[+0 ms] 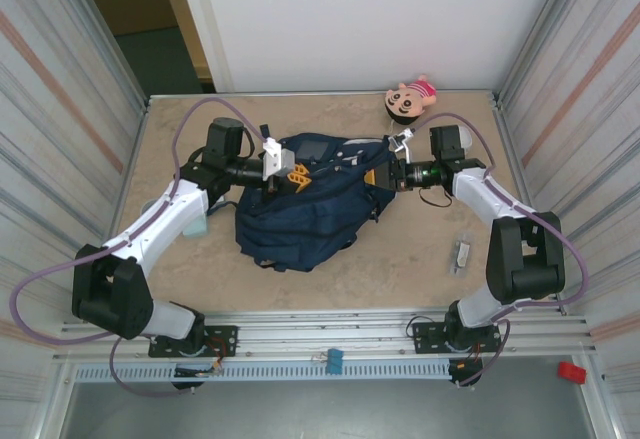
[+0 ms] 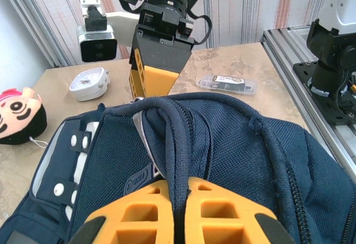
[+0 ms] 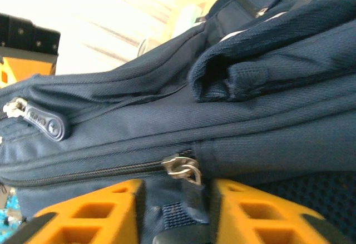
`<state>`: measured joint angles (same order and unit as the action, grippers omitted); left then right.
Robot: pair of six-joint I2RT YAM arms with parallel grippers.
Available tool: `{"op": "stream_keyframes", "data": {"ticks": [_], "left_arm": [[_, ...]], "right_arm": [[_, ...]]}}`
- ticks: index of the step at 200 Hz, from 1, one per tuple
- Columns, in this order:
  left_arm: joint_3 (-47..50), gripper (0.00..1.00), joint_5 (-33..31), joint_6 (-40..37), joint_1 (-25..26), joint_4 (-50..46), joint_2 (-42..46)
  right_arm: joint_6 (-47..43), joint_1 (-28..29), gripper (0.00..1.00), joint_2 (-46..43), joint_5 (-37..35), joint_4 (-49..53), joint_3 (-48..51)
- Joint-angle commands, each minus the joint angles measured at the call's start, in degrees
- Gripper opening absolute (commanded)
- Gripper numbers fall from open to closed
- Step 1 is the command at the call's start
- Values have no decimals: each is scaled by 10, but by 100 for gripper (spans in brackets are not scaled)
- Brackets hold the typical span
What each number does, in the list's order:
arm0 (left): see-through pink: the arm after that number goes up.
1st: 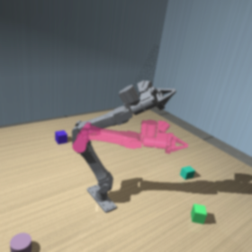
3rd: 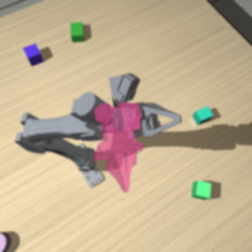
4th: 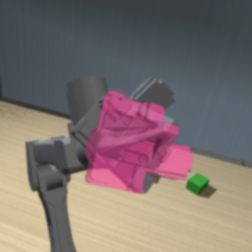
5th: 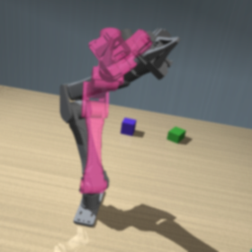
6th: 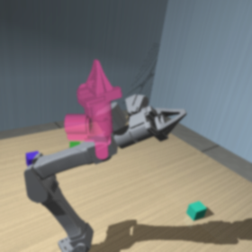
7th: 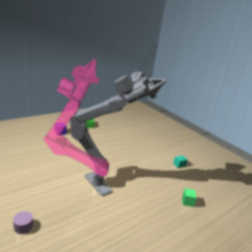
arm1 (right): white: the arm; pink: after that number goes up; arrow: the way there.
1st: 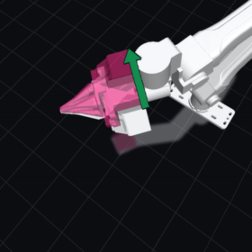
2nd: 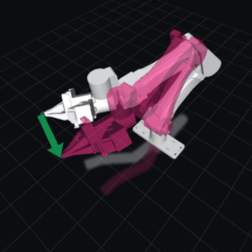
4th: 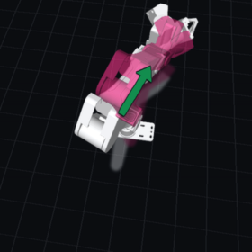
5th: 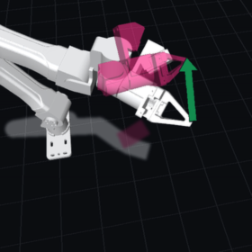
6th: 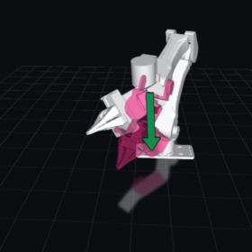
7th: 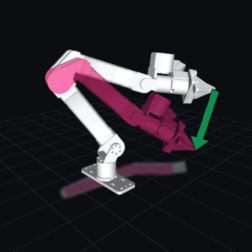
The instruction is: Pack the student bag
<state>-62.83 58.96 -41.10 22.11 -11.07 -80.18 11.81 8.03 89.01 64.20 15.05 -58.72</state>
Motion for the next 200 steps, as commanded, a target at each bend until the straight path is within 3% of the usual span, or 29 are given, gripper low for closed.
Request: {"op": "stream_keyframes", "data": {"ticks": [1, 23, 53, 131, 165, 200], "left_arm": [[-2, 0, 58, 13, -2, 78, 25], [7, 0, 35, 21, -1, 89, 29], [33, 0, -32, 35, 1, 122, 39], [41, 0, -86, 34, 24, 129, 40], [45, 0, -100, 45, 34, 142, 37], [50, 0, -73, 54, 38, 163, 36]], "right_arm": [[10, 6, 21, -12, -12, -20, -2], [18, 6, 7, -30, -29, -24, 2], [27, 16, 0, -71, -46, -22, 6], [42, 84, 0, -122, -68, 4, 5], [58, 112, 0, -150, -114, 5, 16], [72, 113, 17, -143, -140, -25, 35]]}}
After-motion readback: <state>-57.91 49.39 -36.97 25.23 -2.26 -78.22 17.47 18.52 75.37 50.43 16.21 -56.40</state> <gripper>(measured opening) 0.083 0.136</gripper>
